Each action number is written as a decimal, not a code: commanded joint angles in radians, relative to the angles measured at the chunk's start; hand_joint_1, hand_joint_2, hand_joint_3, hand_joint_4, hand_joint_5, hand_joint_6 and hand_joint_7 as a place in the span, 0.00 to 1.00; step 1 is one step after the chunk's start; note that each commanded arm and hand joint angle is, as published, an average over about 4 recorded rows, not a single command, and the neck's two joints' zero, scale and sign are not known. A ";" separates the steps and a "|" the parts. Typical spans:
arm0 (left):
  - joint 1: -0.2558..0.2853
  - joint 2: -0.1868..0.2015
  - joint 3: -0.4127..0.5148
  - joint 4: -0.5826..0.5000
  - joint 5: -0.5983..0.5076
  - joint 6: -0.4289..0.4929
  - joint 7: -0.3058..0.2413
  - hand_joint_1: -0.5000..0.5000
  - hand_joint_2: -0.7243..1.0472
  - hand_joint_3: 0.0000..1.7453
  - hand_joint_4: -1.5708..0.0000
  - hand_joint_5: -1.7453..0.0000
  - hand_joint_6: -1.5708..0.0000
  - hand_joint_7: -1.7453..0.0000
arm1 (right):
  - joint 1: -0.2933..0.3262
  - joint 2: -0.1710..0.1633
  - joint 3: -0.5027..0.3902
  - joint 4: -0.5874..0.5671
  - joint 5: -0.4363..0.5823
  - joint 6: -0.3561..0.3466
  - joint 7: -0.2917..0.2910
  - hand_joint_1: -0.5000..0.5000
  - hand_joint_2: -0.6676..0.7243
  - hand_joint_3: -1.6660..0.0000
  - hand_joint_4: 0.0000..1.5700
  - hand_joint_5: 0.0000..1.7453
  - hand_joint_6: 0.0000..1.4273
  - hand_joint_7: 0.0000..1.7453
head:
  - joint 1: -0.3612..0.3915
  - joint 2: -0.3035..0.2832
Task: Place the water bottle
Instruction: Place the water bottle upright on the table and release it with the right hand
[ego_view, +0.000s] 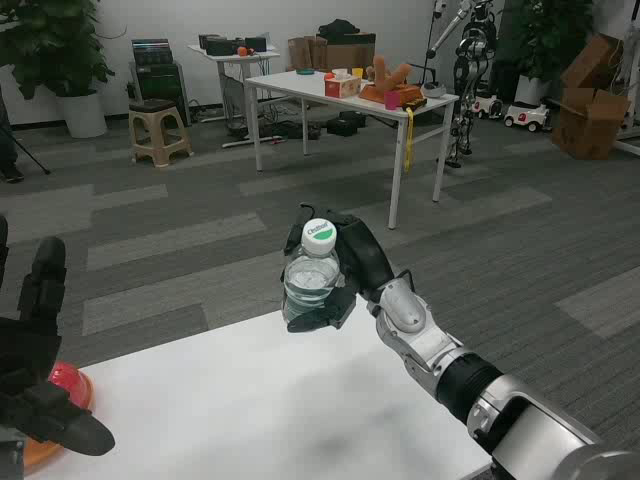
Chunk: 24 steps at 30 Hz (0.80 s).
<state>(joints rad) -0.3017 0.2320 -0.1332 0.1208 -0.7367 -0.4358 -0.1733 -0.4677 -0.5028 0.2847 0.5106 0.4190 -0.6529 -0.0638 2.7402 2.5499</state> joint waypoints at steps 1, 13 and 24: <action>0.020 -0.003 0.004 -0.015 -0.004 -0.009 -0.005 0.07 0.10 0.05 1.00 0.94 1.00 1.00 | -0.026 -0.011 -0.012 -0.015 0.017 -0.004 -0.021 0.83 0.23 0.52 1.00 0.78 0.92 0.76 | 0.013 -0.012; 0.021 -0.003 0.004 -0.015 -0.003 -0.009 -0.004 0.07 0.10 0.05 1.00 0.94 1.00 1.00 | -0.026 -0.011 -0.013 -0.015 0.017 -0.004 -0.021 0.83 0.22 0.52 1.00 0.78 0.92 0.76 | 0.009 -0.007; 0.021 -0.003 0.004 -0.015 -0.004 -0.009 -0.003 0.07 0.10 0.05 1.00 0.94 1.00 1.00 | -0.026 -0.011 -0.012 -0.014 0.017 -0.004 -0.021 0.83 0.23 0.52 1.00 0.78 0.92 0.76 | 0.010 -0.008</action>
<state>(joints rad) -0.2924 0.2320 -0.1329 0.1154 -0.7366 -0.4372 -0.1735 -0.4676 -0.5032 0.2846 0.5106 0.4198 -0.6527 -0.0715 2.7501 2.5421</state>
